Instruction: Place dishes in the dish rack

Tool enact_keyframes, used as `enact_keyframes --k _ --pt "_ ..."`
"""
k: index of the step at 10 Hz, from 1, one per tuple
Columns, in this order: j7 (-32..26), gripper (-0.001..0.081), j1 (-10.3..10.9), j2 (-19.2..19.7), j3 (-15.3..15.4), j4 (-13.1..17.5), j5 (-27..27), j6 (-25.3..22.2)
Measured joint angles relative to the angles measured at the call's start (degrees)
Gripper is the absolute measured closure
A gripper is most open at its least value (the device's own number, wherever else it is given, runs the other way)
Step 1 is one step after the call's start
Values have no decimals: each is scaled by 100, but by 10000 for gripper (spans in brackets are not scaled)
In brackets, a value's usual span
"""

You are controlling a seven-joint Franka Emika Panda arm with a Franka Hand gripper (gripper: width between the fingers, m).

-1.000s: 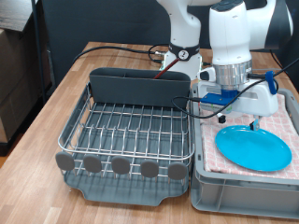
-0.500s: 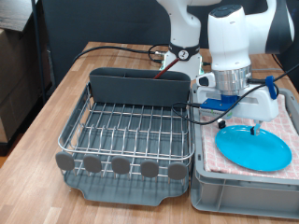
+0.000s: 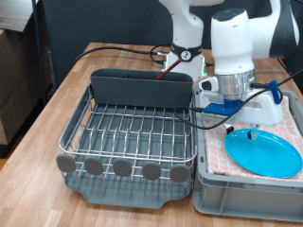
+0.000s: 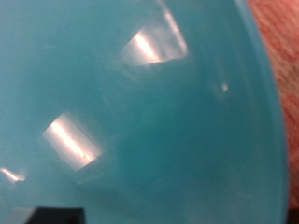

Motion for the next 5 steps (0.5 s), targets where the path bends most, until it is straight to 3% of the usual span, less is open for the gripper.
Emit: enact_keyframes --k 1,2,3,4,5 --pt "0 422 0 0 0 2 0 0" --pt "0 422 0 1 0 3 0 1" --pt "0 624 -1 1 0 3 0 6" --pt "-3 759 -3 0 0 3 1 16" --pt "-11 759 -4 0 0 4 1 29"
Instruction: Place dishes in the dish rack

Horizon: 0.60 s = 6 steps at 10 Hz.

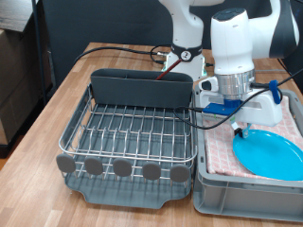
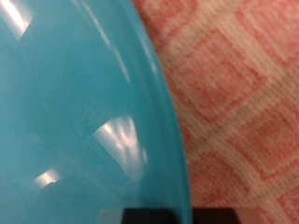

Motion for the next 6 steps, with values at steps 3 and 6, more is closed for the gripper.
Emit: enact_keyframes --k 3,6 --pt "491 767 205 -117 -343 -1 -739 -199" --pt "1628 767 439 -660 -768 69 -2036 -1103"
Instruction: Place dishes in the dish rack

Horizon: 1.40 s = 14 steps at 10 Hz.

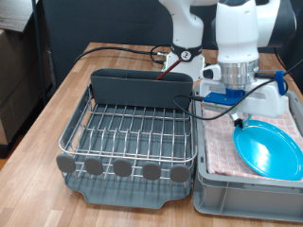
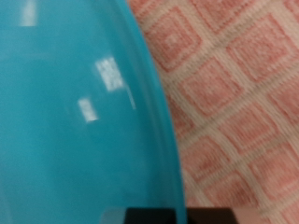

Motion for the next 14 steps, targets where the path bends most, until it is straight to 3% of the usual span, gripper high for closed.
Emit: enact_keyframes --k 3,7,11,14 --pt "581 780 5 -503 -102 219 -760 -1076" --pt "852 788 4 -747 -182 661 -1531 -2123" --pt "904 788 4 -788 -174 1383 -2307 -3642" --pt "788 788 5 -775 -145 1940 -2754 -4512"
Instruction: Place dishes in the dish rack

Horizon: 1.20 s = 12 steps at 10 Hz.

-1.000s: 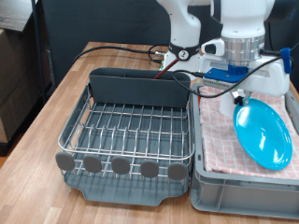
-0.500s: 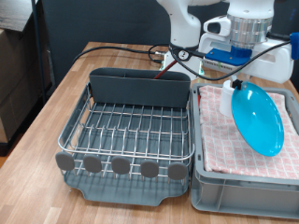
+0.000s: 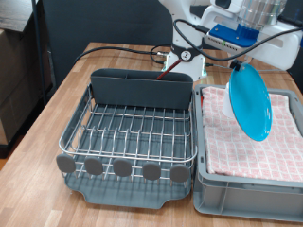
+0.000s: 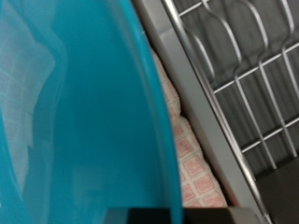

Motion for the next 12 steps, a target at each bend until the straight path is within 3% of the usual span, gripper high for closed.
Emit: enact_keyframes --k 3,5,7,8,12 --pt "-51 788 0 50 -1 110 -131 -293" --pt "-153 788 -6 11 -43 254 -699 -950" --pt "-680 788 -78 -122 -210 272 -1183 -1209" --pt "-979 788 -137 -187 -325 230 -1399 -1146" --pt "-2073 788 -427 -471 -841 -222 -2493 -145"
